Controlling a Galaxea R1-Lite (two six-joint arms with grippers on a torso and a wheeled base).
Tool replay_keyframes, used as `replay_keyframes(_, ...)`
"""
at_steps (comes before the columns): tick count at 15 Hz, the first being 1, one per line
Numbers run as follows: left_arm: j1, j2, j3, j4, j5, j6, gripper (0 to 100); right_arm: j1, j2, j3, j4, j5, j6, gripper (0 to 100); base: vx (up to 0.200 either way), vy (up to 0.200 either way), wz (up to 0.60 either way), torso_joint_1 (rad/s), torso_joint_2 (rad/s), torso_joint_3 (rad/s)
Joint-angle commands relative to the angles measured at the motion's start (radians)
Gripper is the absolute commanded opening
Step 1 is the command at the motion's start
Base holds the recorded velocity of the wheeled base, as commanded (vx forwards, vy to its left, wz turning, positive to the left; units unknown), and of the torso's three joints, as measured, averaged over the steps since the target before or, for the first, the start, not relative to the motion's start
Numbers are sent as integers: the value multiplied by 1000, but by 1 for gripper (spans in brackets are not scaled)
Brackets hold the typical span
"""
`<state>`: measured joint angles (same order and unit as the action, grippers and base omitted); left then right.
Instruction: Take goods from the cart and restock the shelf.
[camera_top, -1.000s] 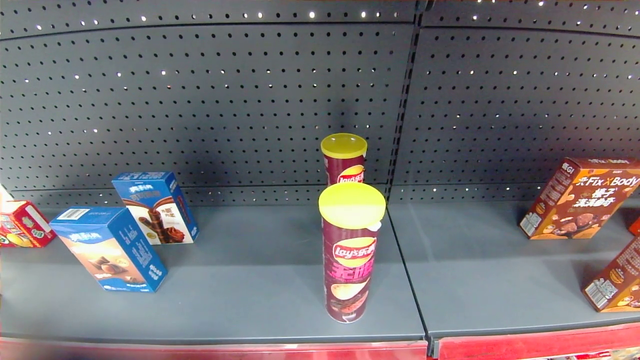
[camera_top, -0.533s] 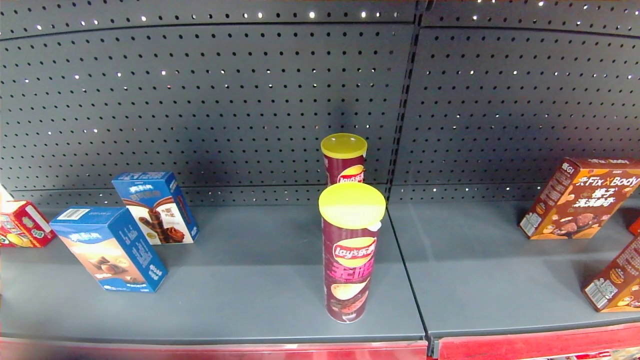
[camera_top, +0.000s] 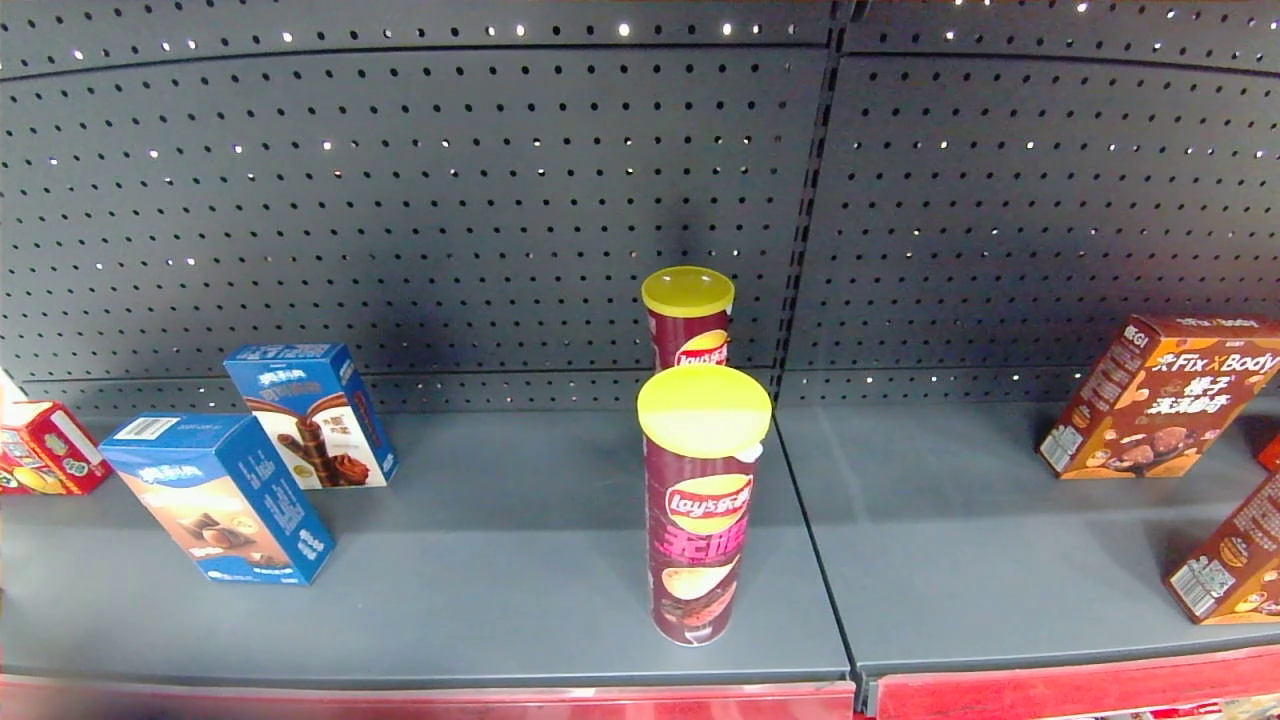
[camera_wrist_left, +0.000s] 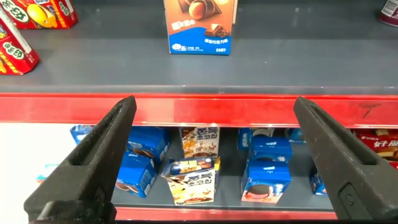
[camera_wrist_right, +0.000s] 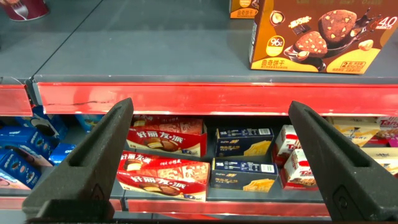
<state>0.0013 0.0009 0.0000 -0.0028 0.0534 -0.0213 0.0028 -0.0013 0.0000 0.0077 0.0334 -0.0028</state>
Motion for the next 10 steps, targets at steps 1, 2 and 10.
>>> replay_keyframes(1, 0, 2, 0, 0, 0, 0, 100, 0, 1, 0, 0, 0, 0, 100, 0, 0, 0, 0, 0, 0)
replay_keyframes(2, 0, 2, 0, 0, 0, 0, 100, 0, 1, 0, 0, 0, 0, 100, 0, 0, 0, 0, 0, 0)
replay_keyframes(10, -1, 4, 0, 0, 0, 0, 100, 0, 1, 0, -2, 0, 0, 100, 0, 0, 0, 0, 0, 0)
